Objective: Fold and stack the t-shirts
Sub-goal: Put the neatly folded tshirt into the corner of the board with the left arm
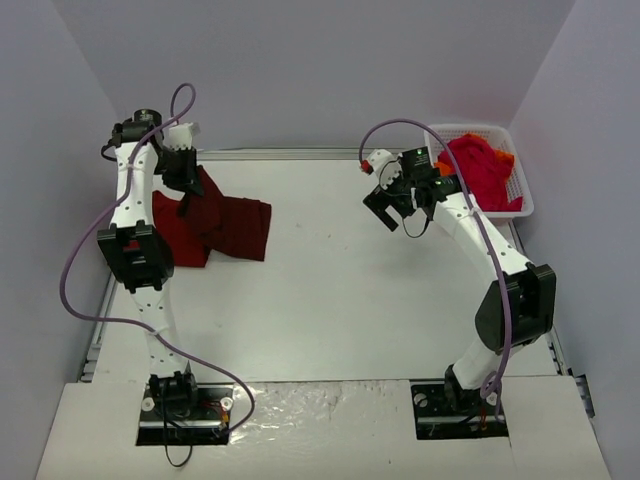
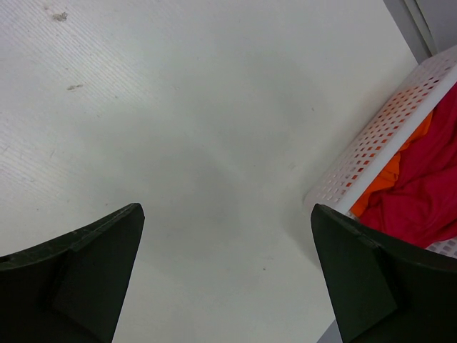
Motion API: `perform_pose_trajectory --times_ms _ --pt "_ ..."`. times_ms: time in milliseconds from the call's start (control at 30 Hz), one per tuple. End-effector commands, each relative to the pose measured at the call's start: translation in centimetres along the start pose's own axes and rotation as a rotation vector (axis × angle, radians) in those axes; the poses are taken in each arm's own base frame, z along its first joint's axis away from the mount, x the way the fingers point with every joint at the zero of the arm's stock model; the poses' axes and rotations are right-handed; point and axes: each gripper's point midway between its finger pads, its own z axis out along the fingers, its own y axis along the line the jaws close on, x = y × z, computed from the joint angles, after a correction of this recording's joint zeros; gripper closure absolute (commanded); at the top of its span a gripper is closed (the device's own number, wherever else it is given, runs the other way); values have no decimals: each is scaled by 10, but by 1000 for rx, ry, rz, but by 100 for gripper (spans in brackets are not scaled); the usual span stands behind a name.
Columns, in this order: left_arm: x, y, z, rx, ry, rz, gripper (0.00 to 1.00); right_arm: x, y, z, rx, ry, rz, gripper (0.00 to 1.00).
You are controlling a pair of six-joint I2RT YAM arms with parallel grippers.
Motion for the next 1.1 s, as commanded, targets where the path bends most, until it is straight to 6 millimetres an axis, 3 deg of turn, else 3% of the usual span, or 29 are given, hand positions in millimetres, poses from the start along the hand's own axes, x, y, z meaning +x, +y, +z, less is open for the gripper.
perform_pose_trajectory --times_ms 0,200,633,867,1067 --pt "7 -3 -31 -49 23 64 98 5 5 8 -27 10 21 0" --pt "8 5 -50 -112 -5 85 98 11 10 16 -48 28 25 0" --pt "5 18 -119 -265 -96 147 98 17 14 28 -68 57 28 0" --pt "7 26 -142 -318 -131 157 98 20 14 30 -65 68 28 0" --pt "8 31 -150 -357 -130 167 98 23 15 34 -68 81 29 0"
